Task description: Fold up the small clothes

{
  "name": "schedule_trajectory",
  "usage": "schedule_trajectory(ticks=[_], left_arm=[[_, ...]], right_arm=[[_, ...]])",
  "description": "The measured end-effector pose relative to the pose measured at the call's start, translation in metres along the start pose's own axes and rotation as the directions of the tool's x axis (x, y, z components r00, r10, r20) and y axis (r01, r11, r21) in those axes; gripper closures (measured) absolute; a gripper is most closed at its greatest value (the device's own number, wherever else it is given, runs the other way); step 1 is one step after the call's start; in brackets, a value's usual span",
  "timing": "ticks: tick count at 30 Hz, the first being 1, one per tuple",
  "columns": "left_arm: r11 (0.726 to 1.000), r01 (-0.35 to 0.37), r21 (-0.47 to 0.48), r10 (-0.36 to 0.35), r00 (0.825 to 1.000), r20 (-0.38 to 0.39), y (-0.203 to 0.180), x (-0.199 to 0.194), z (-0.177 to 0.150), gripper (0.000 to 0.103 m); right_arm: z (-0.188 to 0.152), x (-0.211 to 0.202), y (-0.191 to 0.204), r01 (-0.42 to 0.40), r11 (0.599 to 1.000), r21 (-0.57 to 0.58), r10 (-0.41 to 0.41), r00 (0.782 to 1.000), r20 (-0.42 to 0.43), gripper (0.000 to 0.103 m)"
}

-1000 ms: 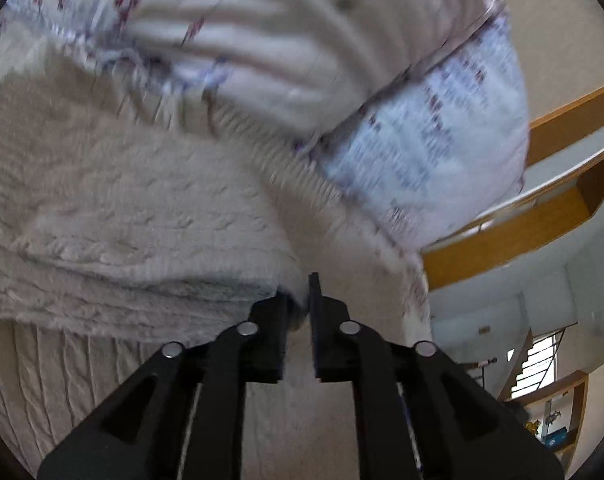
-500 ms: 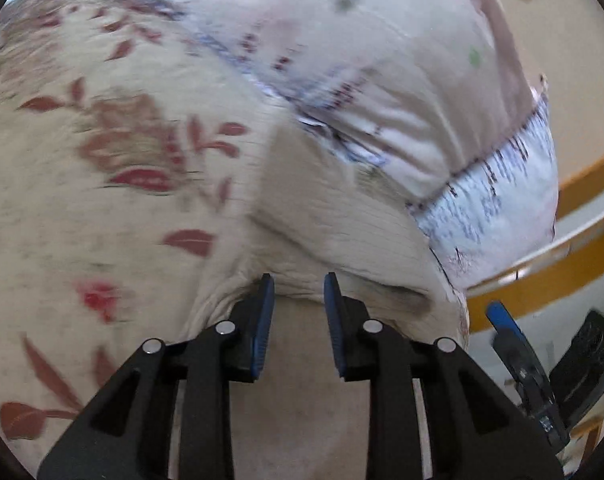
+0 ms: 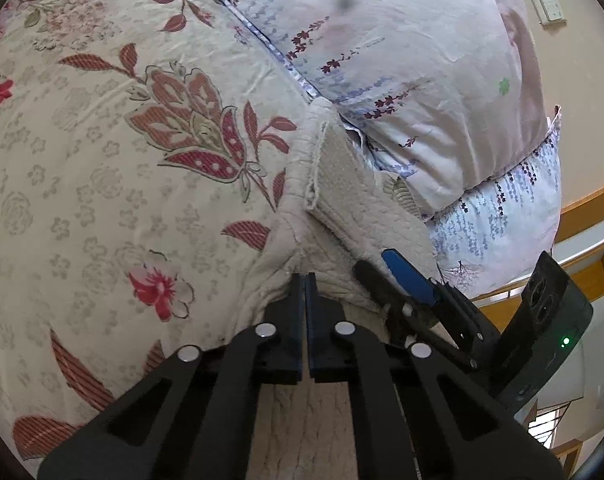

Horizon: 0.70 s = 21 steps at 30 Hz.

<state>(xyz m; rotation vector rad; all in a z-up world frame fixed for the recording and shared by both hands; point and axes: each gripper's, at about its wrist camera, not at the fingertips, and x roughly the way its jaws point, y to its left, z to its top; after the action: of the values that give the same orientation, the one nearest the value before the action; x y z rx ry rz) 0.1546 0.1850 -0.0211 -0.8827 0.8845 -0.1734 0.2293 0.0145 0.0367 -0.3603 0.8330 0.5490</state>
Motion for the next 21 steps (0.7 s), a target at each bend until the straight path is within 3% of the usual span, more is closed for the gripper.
schedule_trajectory(ticks=[2, 5, 8, 11, 14, 16, 19, 21], left_arm=[[1.000, 0.003, -0.006, -0.003, 1.000, -0.001, 0.001, 0.000, 0.000, 0.100], [1.000, -0.004, 0.000, 0.004, 1.000, 0.001, 0.001, 0.000, 0.000, 0.100], [1.000, -0.010, 0.004, 0.010, 1.000, 0.002, 0.000, 0.000, 0.000, 0.100], [1.000, -0.009, 0.004, 0.009, 1.000, 0.002, 0.000, 0.000, 0.000, 0.100], [1.000, -0.004, 0.004, 0.004, 1.000, -0.004, 0.001, 0.000, 0.001, 0.100], [1.000, 0.004, -0.002, -0.004, 1.000, -0.010, 0.002, 0.000, 0.001, 0.100], [1.000, 0.010, -0.004, -0.010, 1.000, -0.015, 0.002, 0.000, 0.002, 0.100], [1.000, 0.008, 0.000, -0.008, 1.000, -0.017, 0.002, 0.000, 0.002, 0.100]], right_arm=[[0.000, -0.004, -0.016, -0.052, 0.995, 0.087, 0.050, 0.999, 0.016, 0.093], [0.000, -0.012, -0.037, -0.089, 0.975, 0.203, 0.079, 0.995, 0.059, 0.096], [-0.006, -0.038, -0.066, -0.097, 0.938, 0.333, 0.048, 0.987, 0.152, 0.096], [-0.031, -0.079, -0.112, -0.113, 0.842, 0.527, -0.027, 0.968, 0.251, 0.096], [-0.082, -0.117, -0.157, -0.110, 0.686, 0.719, -0.152, 0.945, 0.290, 0.096], [-0.124, -0.125, -0.178, -0.054, 0.588, 0.807, -0.200, 0.957, 0.211, 0.096], [-0.164, -0.115, -0.195, 0.018, 0.514, 0.858, -0.136, 0.989, 0.061, 0.094], [-0.179, -0.118, -0.209, 0.011, 0.452, 0.892, -0.103, 0.994, 0.040, 0.085]])
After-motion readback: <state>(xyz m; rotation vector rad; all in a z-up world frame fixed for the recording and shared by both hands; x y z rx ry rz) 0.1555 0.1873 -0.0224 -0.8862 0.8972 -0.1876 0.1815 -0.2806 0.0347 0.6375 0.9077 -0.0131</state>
